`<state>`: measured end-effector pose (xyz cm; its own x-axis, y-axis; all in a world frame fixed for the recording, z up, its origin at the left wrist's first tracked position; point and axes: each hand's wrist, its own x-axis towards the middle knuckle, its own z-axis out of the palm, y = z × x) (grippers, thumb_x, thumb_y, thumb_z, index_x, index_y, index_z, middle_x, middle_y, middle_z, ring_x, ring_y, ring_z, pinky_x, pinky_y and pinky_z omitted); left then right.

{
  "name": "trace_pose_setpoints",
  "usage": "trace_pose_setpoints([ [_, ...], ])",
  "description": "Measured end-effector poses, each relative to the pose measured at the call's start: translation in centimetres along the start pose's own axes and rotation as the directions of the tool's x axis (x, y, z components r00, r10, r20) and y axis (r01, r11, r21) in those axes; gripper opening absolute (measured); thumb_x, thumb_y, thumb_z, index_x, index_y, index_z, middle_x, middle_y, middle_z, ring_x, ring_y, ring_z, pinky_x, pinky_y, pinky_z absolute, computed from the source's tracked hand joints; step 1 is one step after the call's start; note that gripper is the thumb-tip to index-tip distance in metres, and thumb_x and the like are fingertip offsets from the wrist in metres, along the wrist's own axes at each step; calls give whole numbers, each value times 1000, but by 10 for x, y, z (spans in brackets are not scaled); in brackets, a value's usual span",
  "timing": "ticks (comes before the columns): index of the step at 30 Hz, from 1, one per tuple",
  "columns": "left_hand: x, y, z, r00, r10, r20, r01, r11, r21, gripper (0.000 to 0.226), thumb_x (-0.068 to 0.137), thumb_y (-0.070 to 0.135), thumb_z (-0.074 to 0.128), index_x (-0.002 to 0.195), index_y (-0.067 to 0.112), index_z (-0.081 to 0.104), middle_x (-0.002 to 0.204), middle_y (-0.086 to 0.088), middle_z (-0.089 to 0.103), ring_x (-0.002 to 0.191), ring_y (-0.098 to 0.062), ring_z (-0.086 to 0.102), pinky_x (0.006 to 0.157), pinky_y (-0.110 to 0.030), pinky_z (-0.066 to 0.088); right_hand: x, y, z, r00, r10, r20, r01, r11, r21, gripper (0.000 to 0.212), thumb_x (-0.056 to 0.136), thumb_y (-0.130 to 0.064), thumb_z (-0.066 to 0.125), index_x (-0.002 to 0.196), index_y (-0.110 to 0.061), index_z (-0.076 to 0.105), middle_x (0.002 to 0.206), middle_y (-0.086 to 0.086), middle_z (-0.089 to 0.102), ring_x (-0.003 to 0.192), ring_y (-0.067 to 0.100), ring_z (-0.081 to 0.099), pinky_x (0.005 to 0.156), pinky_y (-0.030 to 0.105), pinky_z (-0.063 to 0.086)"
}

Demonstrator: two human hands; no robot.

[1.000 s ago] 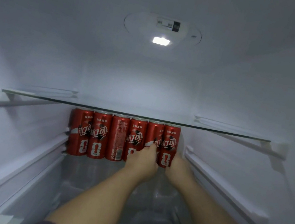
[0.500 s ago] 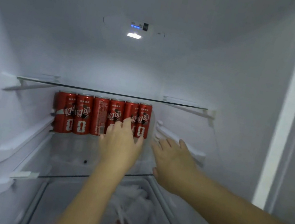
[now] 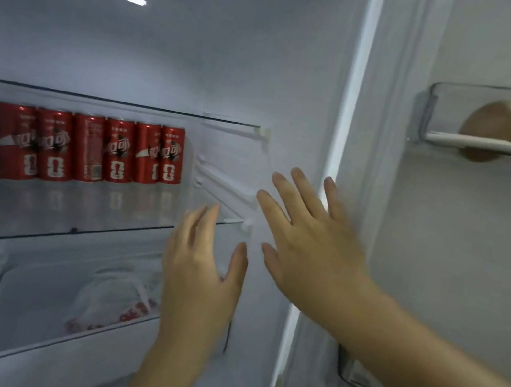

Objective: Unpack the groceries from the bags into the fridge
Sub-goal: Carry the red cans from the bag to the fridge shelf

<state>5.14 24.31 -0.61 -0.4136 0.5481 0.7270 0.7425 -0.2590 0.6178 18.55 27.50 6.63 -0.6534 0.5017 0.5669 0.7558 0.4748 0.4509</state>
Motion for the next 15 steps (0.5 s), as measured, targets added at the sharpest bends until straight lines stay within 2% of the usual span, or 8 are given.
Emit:
trace_pose_setpoints([
  [4,-45,45,20,999,9,52,2,980,-198,60,95,34,56,149,16,35,151,-3,36,141,-18,30,116,-44,29,-65,26,-26,991,130,-19,-129,991,40,65,93,-36,59,148,-9,39,156,17,32,146,37,24,117,59,16],
  [6,-68,70,29,996,34,85,-13,973,-232,60,95,37,53,148,15,36,150,-3,38,141,-19,31,116,-43,28,-103,39,-38,981,189,-40,-187,980,62,62,87,-31,65,142,-7,48,151,19,41,143,38,32,115,62,24],
  [8,-91,96,38,990,65,129,-38,978,-206,65,92,41,51,149,14,36,152,-7,37,143,-25,28,116,-48,27,-144,54,-50,969,243,-34,-242,970,37,61,86,-30,67,139,-6,50,150,19,42,143,38,33,114,63,25],
  [12,-140,146,60,976,66,208,-67,998,-1,68,92,42,58,149,11,37,154,-15,34,146,-36,22,113,-65,17,-224,82,-70,927,373,23,-372,927,-49,61,86,-31,66,141,-9,50,151,18,40,144,37,30,114,64,21],
  [15,-180,183,75,953,63,295,-85,994,63,75,88,49,55,151,15,32,158,-14,27,148,-35,15,112,-66,9,-285,102,-82,871,485,82,-475,872,-116,60,86,-31,68,140,-9,52,151,17,41,144,37,31,113,64,21],
])
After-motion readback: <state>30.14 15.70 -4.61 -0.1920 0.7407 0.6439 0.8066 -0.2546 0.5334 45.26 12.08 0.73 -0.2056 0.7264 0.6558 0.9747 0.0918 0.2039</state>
